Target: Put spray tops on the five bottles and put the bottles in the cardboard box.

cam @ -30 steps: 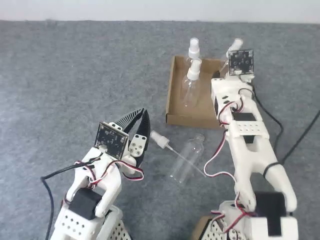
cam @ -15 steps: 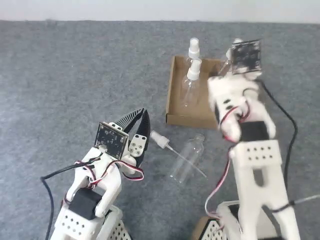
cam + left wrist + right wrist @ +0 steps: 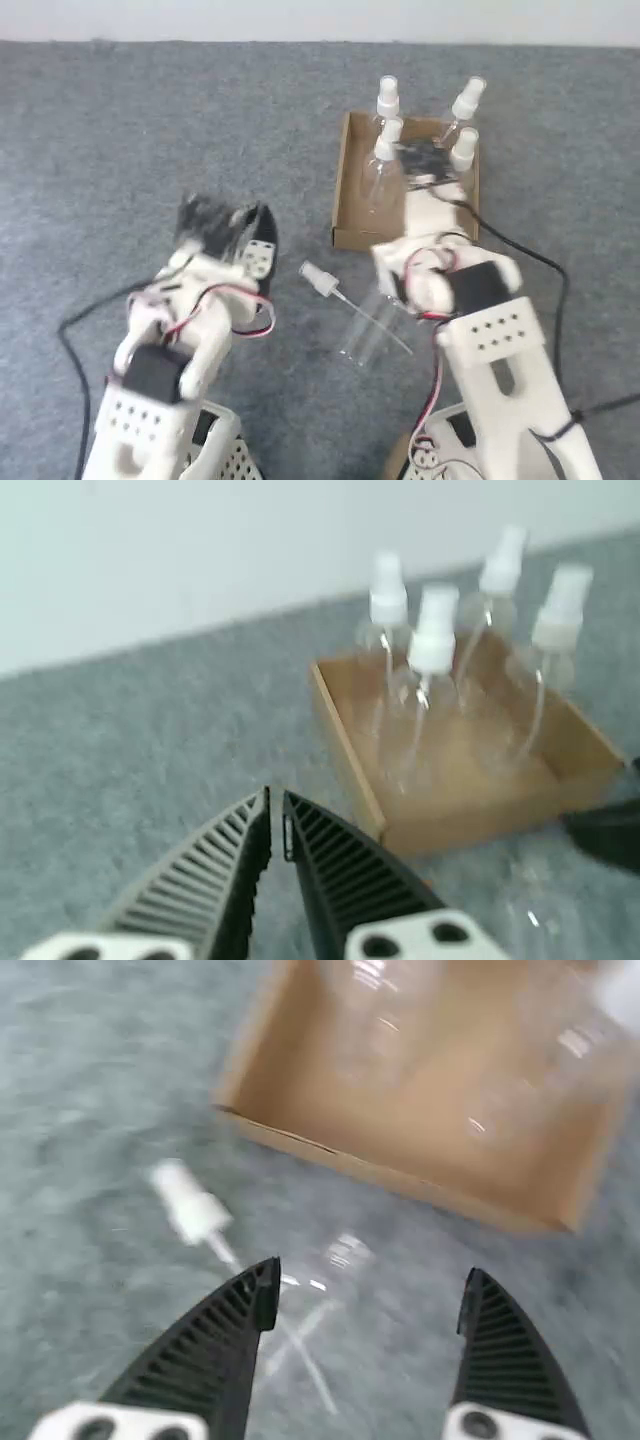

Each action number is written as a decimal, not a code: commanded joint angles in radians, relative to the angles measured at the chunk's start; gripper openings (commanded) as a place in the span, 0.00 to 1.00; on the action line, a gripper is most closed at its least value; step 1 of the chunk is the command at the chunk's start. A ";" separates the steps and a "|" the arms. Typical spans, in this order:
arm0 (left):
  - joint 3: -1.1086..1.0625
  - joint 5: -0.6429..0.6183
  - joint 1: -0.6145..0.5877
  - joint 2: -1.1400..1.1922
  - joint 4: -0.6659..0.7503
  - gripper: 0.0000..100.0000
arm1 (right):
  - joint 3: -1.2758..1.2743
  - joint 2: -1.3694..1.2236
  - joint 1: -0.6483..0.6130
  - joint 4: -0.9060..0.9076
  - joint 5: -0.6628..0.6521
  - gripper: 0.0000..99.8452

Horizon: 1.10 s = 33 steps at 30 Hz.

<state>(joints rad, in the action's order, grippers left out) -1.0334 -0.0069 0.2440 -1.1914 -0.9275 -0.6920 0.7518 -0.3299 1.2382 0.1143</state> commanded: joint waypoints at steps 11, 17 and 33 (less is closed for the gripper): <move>0.302 0.078 0.305 0.683 -0.135 0.25 | -0.239 0.139 0.737 0.005 -0.477 0.24; 0.317 0.014 0.408 0.864 -0.058 0.29 | -0.279 0.139 0.797 -0.022 -0.568 0.24; 0.421 -0.041 0.373 1.194 0.018 0.30 | -0.293 0.148 0.791 -0.021 -0.568 0.24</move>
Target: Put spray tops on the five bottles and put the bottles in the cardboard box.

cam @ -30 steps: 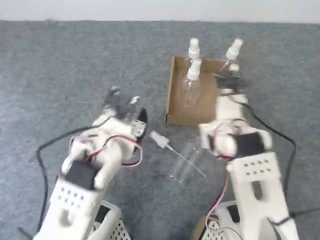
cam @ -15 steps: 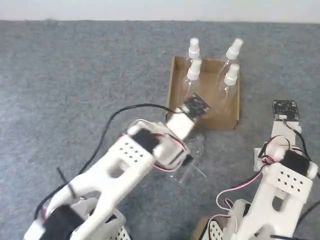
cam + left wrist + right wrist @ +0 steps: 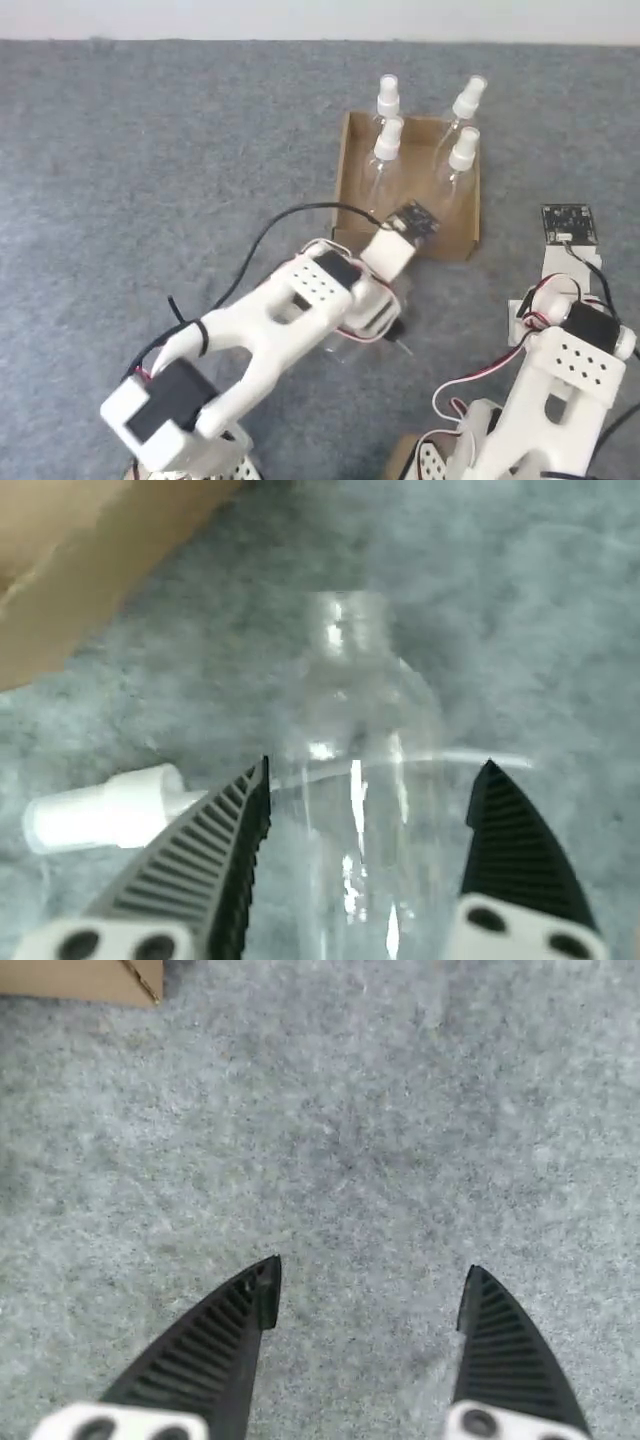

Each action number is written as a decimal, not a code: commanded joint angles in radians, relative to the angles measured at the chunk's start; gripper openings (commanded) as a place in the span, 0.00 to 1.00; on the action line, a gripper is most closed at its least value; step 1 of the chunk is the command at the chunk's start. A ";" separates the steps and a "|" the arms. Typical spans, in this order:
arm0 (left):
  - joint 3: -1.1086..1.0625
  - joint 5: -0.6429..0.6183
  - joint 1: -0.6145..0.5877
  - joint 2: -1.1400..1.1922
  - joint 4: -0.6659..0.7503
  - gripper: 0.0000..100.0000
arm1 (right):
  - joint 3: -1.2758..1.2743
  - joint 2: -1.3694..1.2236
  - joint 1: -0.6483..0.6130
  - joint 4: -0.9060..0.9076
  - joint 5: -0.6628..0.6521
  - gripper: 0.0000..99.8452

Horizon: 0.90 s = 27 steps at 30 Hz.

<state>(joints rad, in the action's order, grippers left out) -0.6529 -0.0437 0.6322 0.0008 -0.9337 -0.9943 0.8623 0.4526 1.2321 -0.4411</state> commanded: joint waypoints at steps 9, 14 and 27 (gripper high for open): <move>0.047 -0.003 -0.014 0.008 0.018 0.16 | 0.009 0.038 0.008 -0.013 -0.012 0.24; 0.047 -0.003 -0.021 -0.080 -0.063 0.14 | 0.009 0.038 0.010 -0.012 -0.012 0.24; 0.062 0.003 -0.115 -0.410 -0.224 0.14 | 0.014 0.038 0.008 -0.008 -0.006 0.24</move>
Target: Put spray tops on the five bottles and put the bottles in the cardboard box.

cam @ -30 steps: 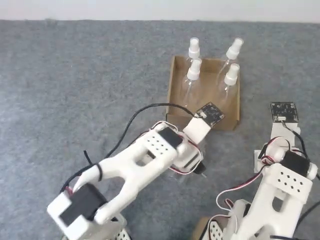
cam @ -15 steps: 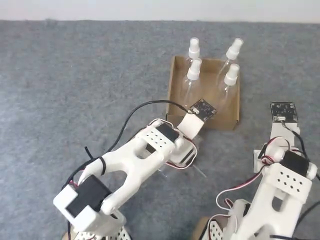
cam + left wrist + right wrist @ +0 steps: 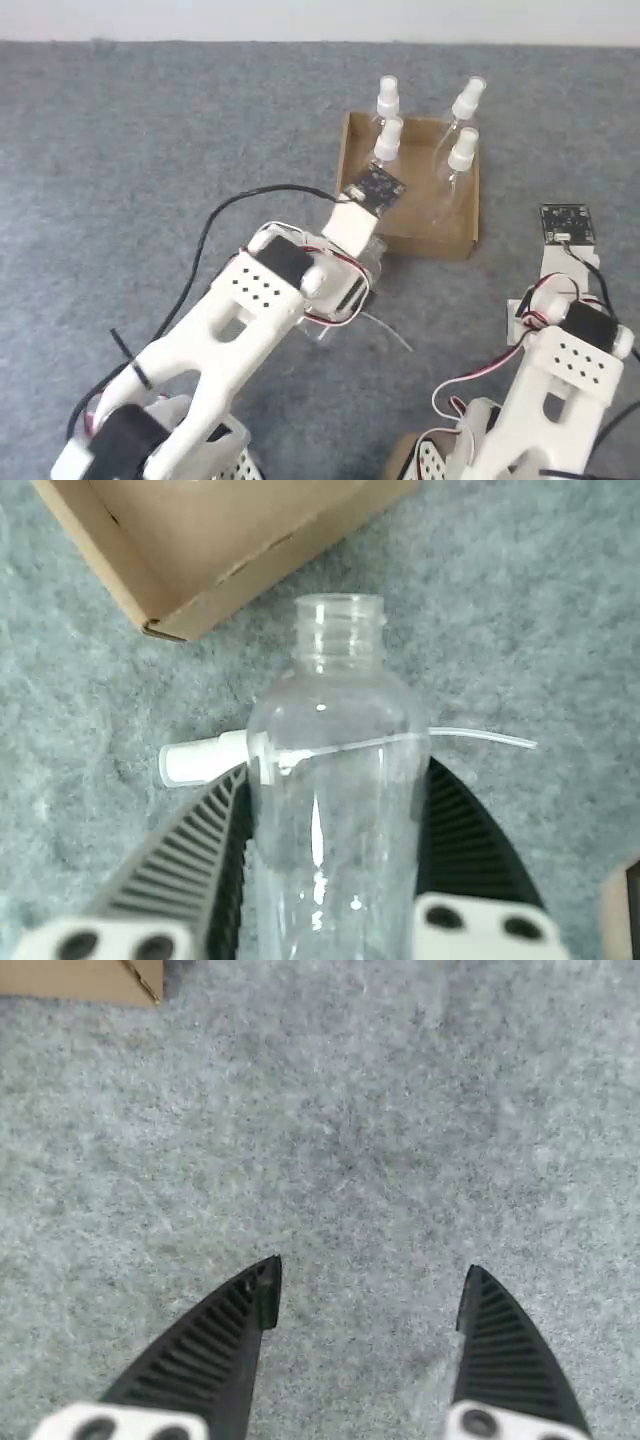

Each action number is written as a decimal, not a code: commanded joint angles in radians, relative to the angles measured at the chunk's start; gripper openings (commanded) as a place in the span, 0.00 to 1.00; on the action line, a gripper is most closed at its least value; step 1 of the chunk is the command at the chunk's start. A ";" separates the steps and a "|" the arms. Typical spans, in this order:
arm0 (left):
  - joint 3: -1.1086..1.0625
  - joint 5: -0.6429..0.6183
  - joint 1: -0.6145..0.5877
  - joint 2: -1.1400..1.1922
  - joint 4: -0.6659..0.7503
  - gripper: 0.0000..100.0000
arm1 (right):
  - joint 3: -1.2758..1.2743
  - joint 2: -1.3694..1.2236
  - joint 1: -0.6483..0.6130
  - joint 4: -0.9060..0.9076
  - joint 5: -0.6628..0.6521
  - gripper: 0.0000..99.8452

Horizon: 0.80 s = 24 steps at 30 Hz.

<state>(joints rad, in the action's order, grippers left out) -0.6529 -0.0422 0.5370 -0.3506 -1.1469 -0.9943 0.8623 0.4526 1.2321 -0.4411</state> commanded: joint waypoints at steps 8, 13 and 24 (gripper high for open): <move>0.070 0.012 -0.308 -0.063 -0.006 0.14 | 0.014 0.038 0.008 -0.007 -0.014 0.24; 0.068 0.051 -0.256 -0.066 -0.043 0.14 | 0.014 0.038 -0.033 -0.007 -0.005 0.24; 0.015 -0.330 0.020 -0.057 0.183 0.14 | 0.012 0.038 -0.058 -0.007 -0.005 0.24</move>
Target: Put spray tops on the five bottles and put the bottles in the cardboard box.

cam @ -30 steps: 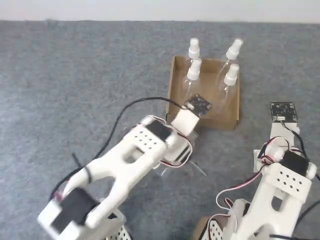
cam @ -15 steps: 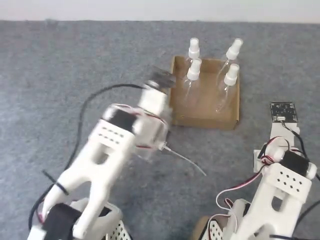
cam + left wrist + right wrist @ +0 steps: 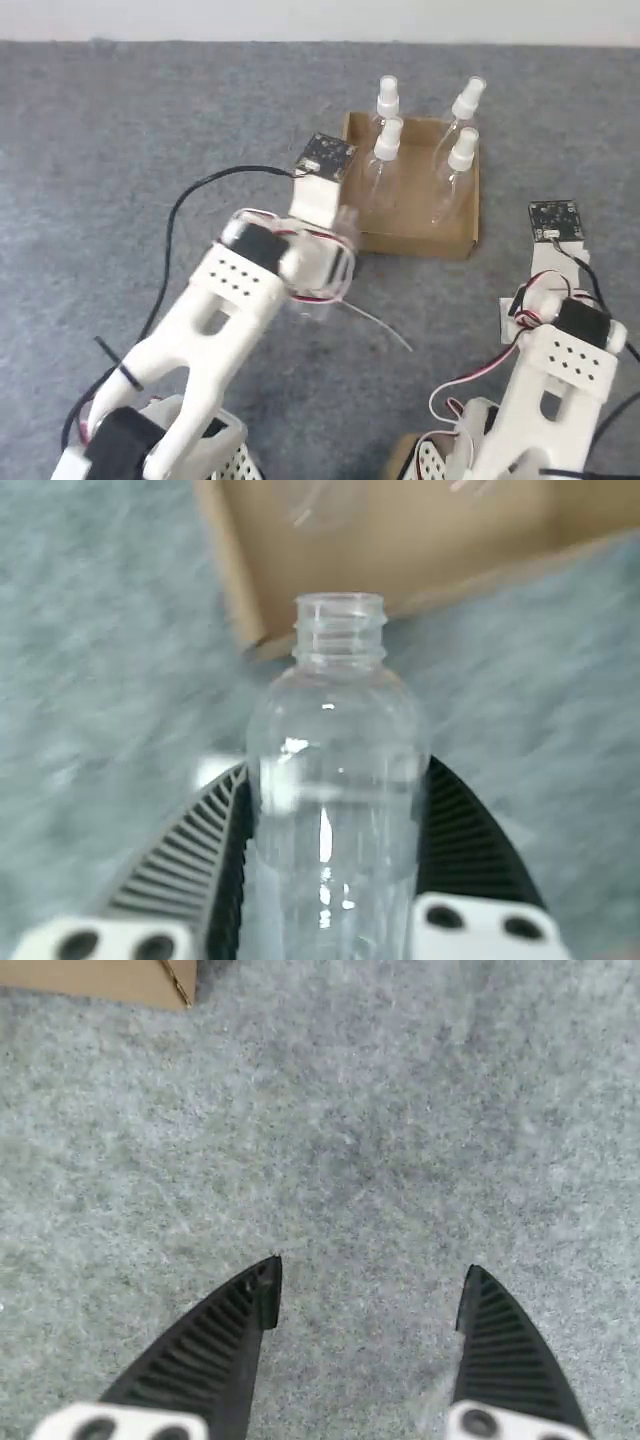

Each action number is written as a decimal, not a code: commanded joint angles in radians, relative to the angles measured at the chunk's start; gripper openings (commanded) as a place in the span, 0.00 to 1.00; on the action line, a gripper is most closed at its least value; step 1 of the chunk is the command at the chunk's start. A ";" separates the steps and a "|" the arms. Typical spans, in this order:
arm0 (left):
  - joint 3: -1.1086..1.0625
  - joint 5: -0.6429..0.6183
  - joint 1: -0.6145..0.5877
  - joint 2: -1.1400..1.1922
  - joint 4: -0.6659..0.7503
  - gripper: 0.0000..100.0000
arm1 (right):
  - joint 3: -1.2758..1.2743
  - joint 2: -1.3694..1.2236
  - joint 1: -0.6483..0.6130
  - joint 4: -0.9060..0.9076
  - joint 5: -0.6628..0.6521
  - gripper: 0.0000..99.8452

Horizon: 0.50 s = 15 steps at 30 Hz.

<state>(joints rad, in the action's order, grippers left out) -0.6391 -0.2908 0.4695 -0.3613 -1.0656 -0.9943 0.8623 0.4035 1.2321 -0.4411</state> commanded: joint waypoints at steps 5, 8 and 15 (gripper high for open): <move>-0.108 -0.140 0.253 -0.046 0.292 0.14 | 0.012 0.038 -0.007 -0.007 -0.005 0.24; -0.163 -0.141 0.278 -0.046 0.379 0.16 | 0.012 0.038 -0.008 -0.007 -0.005 0.24; -0.191 -0.198 0.305 -0.046 0.399 0.31 | 0.012 0.038 -0.012 -0.007 -0.005 0.24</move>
<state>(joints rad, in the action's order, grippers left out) -0.8416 -0.4365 0.7702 -0.3613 -0.6928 -0.9943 0.8623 0.4035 1.2321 -0.4411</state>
